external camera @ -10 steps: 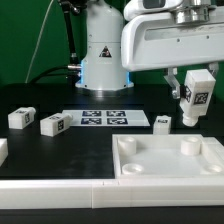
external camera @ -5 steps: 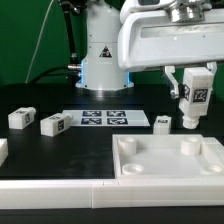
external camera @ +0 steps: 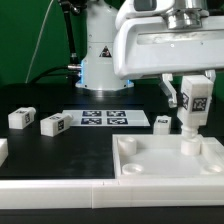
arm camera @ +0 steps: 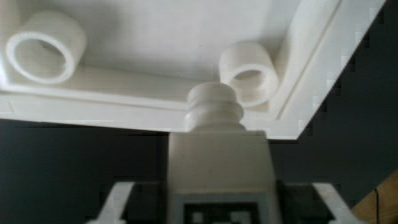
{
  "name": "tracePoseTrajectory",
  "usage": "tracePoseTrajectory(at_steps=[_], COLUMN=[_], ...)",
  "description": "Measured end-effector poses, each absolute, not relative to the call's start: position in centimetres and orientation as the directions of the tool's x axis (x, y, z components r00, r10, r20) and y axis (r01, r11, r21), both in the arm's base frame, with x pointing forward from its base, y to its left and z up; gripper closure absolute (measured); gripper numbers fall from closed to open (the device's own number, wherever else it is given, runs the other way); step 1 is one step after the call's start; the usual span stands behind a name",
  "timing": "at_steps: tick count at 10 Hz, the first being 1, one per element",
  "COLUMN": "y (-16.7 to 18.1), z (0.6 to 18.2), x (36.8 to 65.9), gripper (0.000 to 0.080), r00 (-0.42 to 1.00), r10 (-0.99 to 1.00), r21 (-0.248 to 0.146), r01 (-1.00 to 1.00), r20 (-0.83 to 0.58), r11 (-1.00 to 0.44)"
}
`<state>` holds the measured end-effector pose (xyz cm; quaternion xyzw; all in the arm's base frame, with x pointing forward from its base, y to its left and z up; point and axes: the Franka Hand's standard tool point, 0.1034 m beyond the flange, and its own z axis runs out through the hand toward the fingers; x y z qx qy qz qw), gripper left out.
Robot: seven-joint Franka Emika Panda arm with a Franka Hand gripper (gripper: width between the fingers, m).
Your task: Assemble one leg
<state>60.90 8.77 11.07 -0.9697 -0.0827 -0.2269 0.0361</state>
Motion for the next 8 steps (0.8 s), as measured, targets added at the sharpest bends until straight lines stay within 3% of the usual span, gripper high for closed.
tracePoseTrajectory(at_steps=[2, 8], y=[9.4, 11.3], z=[10.4, 8.1], x=[62.4, 61.4], gripper=[0.0509, 0.0509], r00=[0.881, 0.887], r10=[0.137, 0.159], r21=[-0.041, -0.046], r01=[0.174, 0.198], r20=[0.454, 0.433], r11=[-0.984, -0.979])
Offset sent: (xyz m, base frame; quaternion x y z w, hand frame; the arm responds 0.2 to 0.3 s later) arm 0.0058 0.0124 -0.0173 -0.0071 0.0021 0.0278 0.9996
